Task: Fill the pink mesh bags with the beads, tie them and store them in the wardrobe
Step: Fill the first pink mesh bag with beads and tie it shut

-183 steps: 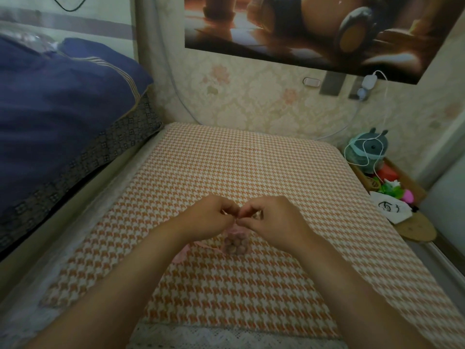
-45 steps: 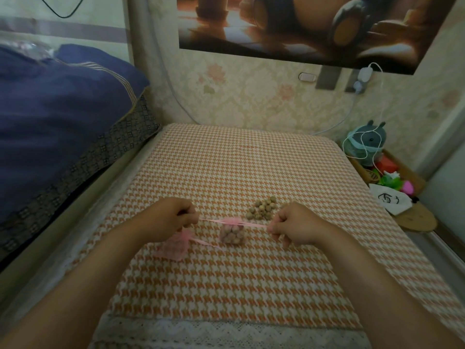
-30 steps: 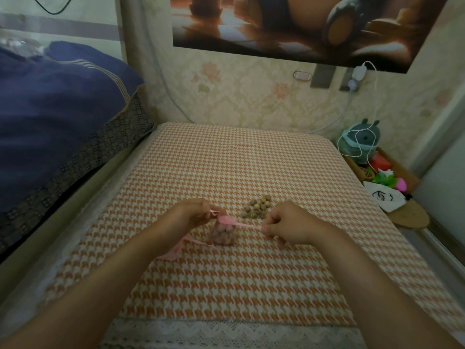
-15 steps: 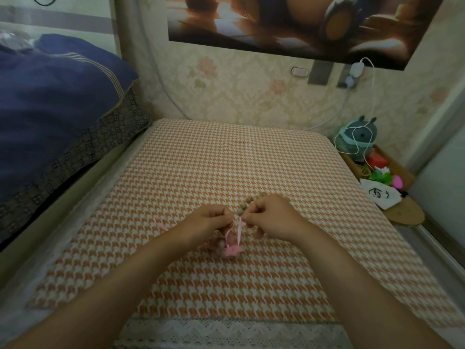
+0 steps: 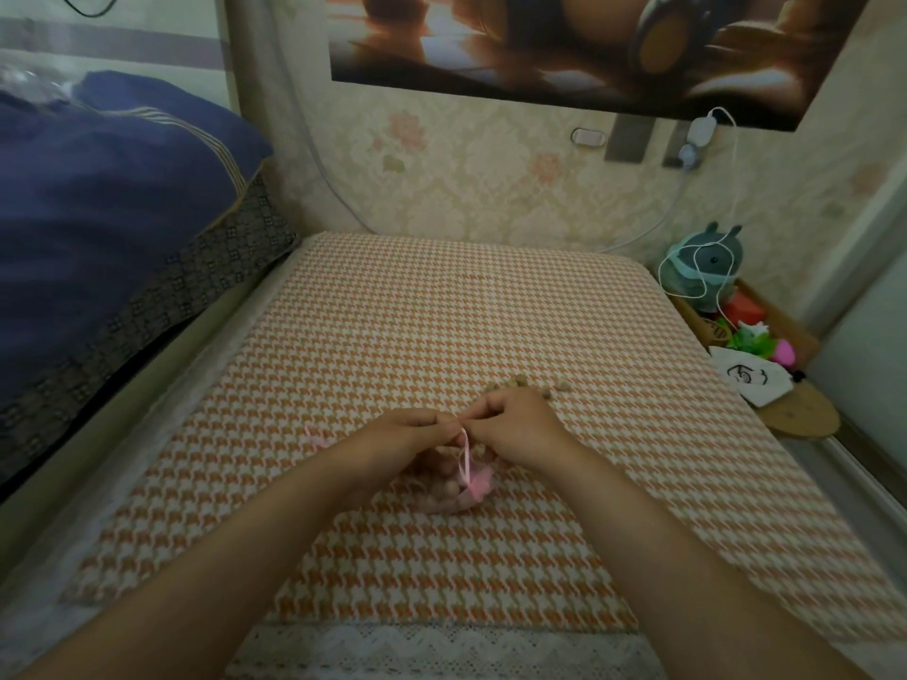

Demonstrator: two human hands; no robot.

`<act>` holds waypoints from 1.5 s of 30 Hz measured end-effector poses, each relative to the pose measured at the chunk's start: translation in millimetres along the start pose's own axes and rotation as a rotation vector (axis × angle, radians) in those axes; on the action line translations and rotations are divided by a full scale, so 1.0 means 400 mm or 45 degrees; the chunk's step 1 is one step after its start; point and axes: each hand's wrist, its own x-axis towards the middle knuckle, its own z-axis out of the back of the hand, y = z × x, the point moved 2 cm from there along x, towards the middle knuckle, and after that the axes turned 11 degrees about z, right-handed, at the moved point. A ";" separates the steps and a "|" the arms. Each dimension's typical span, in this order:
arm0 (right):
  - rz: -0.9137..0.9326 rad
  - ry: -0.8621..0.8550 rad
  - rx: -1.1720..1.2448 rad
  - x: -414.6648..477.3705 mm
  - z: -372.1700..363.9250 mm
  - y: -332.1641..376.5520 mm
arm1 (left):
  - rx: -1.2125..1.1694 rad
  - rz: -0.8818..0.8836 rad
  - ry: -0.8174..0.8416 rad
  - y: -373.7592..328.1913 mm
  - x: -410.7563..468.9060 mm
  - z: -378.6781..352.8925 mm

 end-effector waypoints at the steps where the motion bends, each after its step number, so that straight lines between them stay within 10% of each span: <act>1: -0.013 0.002 0.022 0.001 -0.002 -0.001 | -0.024 -0.001 0.010 -0.001 -0.001 -0.002; 15: -0.208 0.492 0.384 -0.030 0.026 0.034 | -0.108 0.006 -0.156 0.012 0.009 -0.001; 32: -0.478 0.194 0.577 -0.013 -0.023 -0.003 | 0.795 -0.163 -0.466 0.003 -0.068 0.025; 39: -0.575 0.074 0.756 -0.008 -0.050 -0.020 | 0.690 -0.207 -0.789 0.037 -0.034 0.052; 45: -0.120 -0.198 0.114 -0.012 -0.020 -0.023 | 0.825 -0.199 -0.911 0.024 -0.010 0.053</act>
